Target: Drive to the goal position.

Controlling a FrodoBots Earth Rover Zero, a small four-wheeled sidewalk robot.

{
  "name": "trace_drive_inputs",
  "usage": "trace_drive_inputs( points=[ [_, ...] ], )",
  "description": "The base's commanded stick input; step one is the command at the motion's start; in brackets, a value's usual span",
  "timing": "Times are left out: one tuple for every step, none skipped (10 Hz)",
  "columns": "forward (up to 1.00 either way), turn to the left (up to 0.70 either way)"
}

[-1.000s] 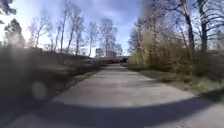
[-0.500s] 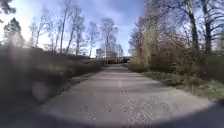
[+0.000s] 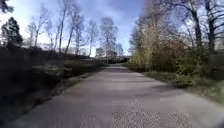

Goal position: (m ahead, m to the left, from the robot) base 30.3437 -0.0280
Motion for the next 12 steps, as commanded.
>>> trace_drive_inputs(
  points=[
    [1.00,0.00],
    [1.00,0.00],
    [1.00,0.00],
    [1.00,0.00],
    [1.00,0.00],
    [1.00,0.00],
    [1.00,0.00],
    [1.00,0.00],
    [1.00,0.00],
    [1.00,0.00],
    [1.00,0.00],
    [1.00,0.00]
  ],
)
